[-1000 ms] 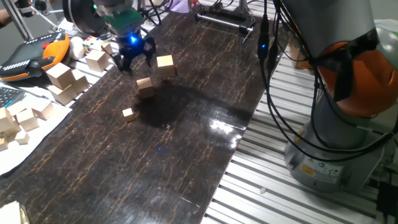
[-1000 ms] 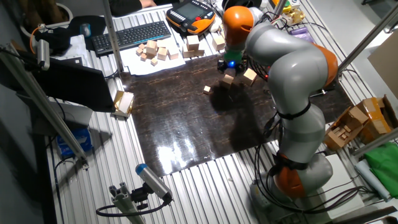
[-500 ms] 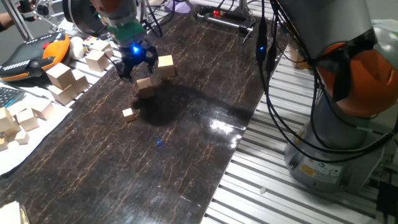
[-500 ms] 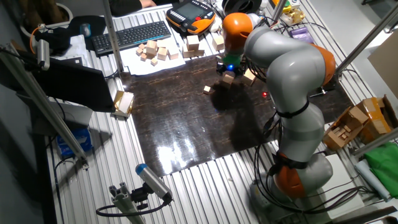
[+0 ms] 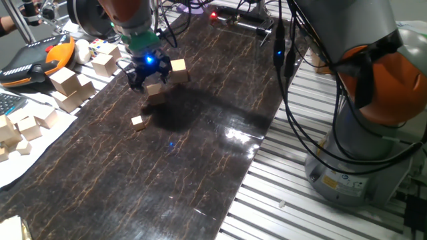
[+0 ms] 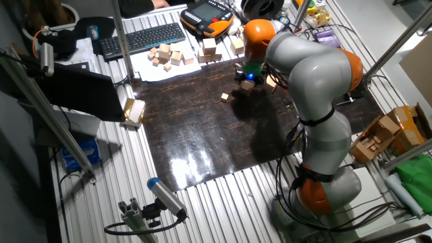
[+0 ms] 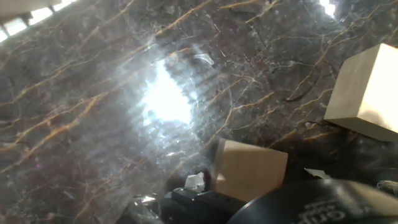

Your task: Pick up one small block

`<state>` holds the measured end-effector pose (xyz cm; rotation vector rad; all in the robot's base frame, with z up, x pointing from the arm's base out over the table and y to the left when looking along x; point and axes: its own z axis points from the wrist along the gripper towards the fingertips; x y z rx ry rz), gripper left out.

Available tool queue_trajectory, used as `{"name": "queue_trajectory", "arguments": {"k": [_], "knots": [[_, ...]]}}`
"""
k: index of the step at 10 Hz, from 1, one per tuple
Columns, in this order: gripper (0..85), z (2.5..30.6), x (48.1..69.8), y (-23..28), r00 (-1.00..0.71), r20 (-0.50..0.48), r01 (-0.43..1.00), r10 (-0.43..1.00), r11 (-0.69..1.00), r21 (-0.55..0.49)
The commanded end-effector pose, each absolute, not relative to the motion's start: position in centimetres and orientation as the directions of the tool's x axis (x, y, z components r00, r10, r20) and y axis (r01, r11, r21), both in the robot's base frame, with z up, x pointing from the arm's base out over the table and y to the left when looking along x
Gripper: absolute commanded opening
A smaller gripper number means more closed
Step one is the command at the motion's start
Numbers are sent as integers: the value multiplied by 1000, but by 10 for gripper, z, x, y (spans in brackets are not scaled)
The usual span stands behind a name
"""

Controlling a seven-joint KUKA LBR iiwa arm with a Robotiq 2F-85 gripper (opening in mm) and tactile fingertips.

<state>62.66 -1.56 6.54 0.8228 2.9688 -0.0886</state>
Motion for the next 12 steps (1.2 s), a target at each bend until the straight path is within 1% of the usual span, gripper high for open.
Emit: {"name": "queue_trajectory", "arguments": {"k": [1, 6, 9, 10, 11, 12], "knots": [[770, 63, 626, -16, -855, -69, 517, 514, 855, -33], [717, 56, 625, -17, -856, -64, 516, 514, 856, -26], [670, 52, 624, -20, -842, -51, 538, 537, 843, -11], [627, 52, 623, -20, -838, -46, 545, 544, 839, -3], [563, 51, 623, -21, -834, -42, 551, 551, 835, 6], [533, 50, 623, -21, -831, -41, 555, 555, 832, 9]]}}
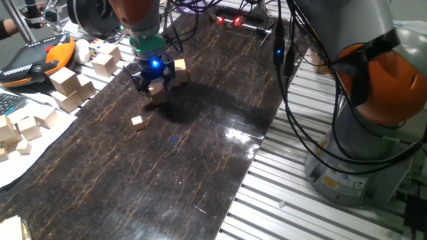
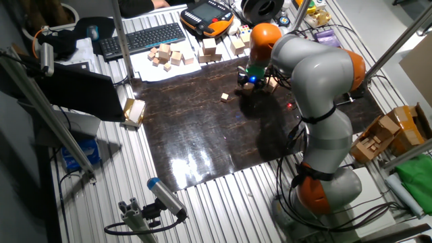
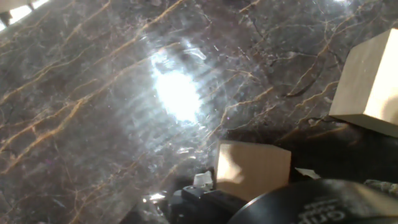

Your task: Pick up one small block

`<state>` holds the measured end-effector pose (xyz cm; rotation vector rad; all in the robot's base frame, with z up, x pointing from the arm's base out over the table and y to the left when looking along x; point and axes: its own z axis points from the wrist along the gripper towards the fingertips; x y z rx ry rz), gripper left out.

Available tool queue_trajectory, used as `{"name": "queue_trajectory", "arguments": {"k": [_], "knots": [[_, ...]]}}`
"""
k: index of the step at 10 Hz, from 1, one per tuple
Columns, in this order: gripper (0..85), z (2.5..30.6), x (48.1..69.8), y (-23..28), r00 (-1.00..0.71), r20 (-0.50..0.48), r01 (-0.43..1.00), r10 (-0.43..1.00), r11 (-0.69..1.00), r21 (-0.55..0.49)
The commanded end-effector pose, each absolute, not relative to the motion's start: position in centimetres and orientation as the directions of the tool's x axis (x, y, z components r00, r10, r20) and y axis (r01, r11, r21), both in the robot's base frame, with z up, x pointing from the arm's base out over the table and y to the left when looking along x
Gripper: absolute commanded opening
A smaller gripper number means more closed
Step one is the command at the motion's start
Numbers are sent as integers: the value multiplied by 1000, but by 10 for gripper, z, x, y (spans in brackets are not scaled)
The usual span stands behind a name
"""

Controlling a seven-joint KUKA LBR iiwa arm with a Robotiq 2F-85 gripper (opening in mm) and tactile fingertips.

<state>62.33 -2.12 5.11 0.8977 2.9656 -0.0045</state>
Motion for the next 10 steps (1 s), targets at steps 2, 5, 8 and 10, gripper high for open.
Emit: {"name": "queue_trajectory", "arguments": {"k": [2, 5, 8, 10], "knots": [[570, 50, 622, -21, -831, -44, 555, 554, 832, 7], [147, 62, 625, -13, -851, -40, 522, 523, 852, 29], [7, 111, 623, 1, -878, -35, 477, 478, 879, 16], [7, 153, 613, 11, -909, -11, 416, 416, 909, 17]]}}
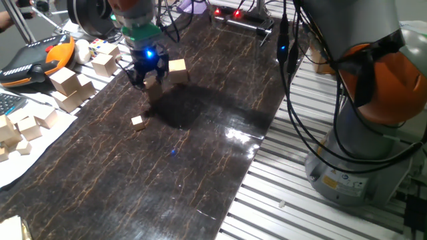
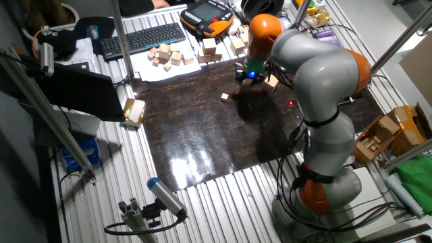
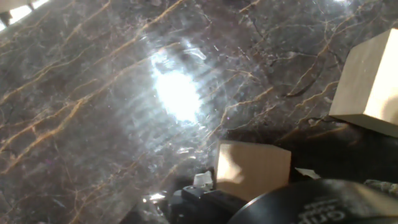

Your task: Pick up one small block

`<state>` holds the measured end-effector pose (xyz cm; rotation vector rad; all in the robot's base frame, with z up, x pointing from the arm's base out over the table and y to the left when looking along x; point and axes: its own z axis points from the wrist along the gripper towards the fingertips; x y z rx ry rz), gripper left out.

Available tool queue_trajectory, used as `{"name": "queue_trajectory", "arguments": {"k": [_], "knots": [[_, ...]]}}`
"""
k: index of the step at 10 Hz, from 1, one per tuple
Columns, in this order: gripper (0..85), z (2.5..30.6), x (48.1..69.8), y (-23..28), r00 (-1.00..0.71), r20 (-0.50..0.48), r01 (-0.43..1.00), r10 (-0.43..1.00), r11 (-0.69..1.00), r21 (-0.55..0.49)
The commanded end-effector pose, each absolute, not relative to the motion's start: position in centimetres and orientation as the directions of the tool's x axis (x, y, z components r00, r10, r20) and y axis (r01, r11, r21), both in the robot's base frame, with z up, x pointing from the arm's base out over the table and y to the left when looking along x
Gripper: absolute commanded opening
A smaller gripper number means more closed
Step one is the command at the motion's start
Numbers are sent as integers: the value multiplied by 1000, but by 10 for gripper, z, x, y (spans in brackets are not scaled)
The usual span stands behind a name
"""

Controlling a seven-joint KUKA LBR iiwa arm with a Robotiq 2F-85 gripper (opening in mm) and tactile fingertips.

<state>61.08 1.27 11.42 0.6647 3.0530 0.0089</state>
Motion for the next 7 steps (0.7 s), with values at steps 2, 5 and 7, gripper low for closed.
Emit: {"name": "queue_trajectory", "arguments": {"k": [2, 5, 7], "knots": [[7, 194, 594, 19, -954, -18, 300, 300, 954, -21], [7, 216, 575, 11, -965, 7, 262, 262, 965, -21], [7, 226, 565, 8, -967, 28, 254, 254, 967, -12]]}}
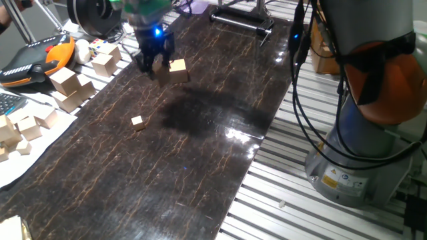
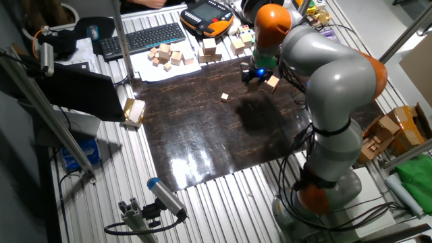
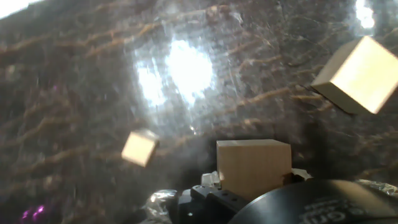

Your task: Pick up one small block

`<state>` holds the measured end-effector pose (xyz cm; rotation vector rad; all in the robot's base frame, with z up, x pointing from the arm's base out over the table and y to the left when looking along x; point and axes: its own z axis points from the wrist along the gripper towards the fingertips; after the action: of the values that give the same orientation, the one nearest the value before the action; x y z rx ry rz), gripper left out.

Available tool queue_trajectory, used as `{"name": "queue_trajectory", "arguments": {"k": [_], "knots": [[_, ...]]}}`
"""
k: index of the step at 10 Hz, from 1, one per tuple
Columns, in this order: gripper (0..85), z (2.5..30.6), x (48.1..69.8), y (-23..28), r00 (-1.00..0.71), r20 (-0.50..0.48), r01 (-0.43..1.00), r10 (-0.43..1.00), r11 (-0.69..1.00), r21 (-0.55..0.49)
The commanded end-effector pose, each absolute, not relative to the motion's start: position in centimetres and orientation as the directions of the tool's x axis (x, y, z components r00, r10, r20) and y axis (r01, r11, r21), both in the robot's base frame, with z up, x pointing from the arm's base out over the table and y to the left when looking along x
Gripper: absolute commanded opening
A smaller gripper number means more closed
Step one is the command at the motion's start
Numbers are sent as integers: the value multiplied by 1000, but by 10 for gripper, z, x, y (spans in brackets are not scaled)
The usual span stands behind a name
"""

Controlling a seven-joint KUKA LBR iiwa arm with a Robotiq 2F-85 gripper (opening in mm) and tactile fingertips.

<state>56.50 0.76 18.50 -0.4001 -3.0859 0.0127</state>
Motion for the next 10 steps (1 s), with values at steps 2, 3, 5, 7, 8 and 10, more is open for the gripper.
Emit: {"name": "queue_trajectory", "arguments": {"k": [2, 3, 5, 7, 8, 10], "knots": [[7, 231, 559, 7, -967, 29, 253, 253, 967, -14], [7, 232, 561, 5, -970, 22, 241, 241, 970, -12], [7, 232, 562, 2, -970, 26, 242, 242, 970, -2], [7, 230, 561, 4, -969, 28, 245, 245, 969, -2], [7, 230, 562, 4, -970, 28, 242, 242, 970, -2], [7, 229, 562, 5, -970, 30, 241, 241, 971, 2]]}}
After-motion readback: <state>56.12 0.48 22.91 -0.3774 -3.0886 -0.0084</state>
